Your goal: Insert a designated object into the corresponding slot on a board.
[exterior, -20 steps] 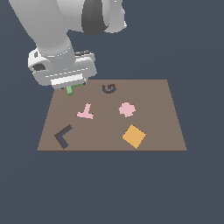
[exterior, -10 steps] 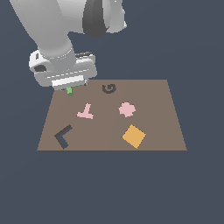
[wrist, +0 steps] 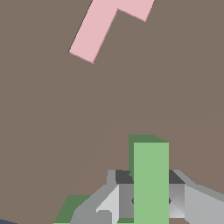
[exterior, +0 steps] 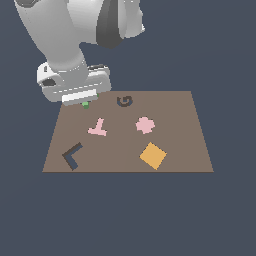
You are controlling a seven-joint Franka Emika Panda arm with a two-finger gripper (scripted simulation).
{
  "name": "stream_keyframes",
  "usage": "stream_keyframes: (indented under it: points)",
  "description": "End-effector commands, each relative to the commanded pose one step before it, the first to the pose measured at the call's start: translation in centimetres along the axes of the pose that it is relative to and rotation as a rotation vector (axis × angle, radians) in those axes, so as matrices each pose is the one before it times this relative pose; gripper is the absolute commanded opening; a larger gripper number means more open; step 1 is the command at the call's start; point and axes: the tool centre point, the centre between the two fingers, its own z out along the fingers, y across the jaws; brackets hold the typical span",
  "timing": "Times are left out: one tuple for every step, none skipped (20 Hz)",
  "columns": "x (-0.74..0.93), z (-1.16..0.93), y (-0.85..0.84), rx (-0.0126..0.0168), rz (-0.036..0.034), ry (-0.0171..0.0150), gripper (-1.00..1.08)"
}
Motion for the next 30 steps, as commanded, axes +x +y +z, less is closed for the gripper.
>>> stream_keyframes:
  points:
    - [-0.01, 0.095, -0.107, 0.00118, -0.0014, -0.00121, -1.0]
    - [0.0, 0.0, 0.0, 0.0, 0.0, 0.0, -1.0]
    - [0.0, 0.0, 0.0, 0.0, 0.0, 0.0, -1.0]
    - [0.0, 0.0, 0.0, 0.0, 0.0, 0.0, -1.0]
    - [0.0, 0.0, 0.0, 0.0, 0.0, 0.0, -1.0]
    - [0.0, 0.0, 0.0, 0.0, 0.0, 0.0, -1.0]
    - [0.027, -0.086, 0.092, -0.00126, 0.00116, 0.00152, -1.0]
    - [-0.003, -0.066, -0.002, 0.0, 0.0, 0.0, -1.0]
    - [0.007, -0.147, -0.031, 0.0006, -0.00055, -0.00072, -1.0]
    - [0.003, -0.158, -0.026, 0.00046, -0.00043, -0.00056, -1.0]
    - [-0.004, -0.066, -0.003, 0.0, 0.0, 0.0, -1.0]
    - [-0.009, 0.161, -0.004, 0.0, 0.0, 0.0, -1.0]
    - [0.004, -0.001, 0.029, 0.0, 0.0, 0.0, -1.0]
    - [0.052, 0.01, 0.024, 0.00006, -0.00136, -0.00022, -1.0]
    - [0.076, -0.004, 0.055, -0.00001, -0.00195, 0.00001, -1.0]
    - [0.108, -0.005, 0.073, -0.00001, -0.0028, 0.00001, -1.0]
    - [0.137, -0.007, 0.097, -0.00001, -0.00352, 0.00001, -1.0]
    - [0.168, -0.008, 0.115, -0.00002, -0.00434, 0.00001, -1.0]
    - [0.198, -0.009, 0.135, -0.00002, -0.00512, 0.00001, -1.0]
    - [0.227, -0.011, 0.156, -0.00002, -0.00586, 0.00001, -1.0]
    - [0.256, -0.012, 0.176, -0.00003, -0.00661, 0.00002, -1.0]
    - [0.286, -0.013, 0.195, -0.00003, -0.00736, 0.00002, -1.0]
    - [0.314, -0.015, 0.214, -0.00003, -0.00807, 0.00002, -1.0]
    - [0.342, -0.016, 0.232, -0.00003, -0.00878, 0.00002, -1.0]
    - [0.369, -0.017, 0.25, -0.00003, -0.00947, 0.00003, -1.0]
    - [0.396, -0.018, 0.267, -0.00003, -0.01014, 0.00003, -1.0]
    - [0.422, -0.019, 0.284, -0.00003, -0.0108, 0.00003, -1.0]
    - [0.448, -0.02, 0.3, -0.00003, -0.01143, 0.00003, -1.0]
    - [0.472, -0.021, 0.315, -0.00003, -0.01205, 0.00004, -1.0]
    - [0.496, -0.022, 0.33, -0.00003, -0.01263, 0.00004, -1.0]
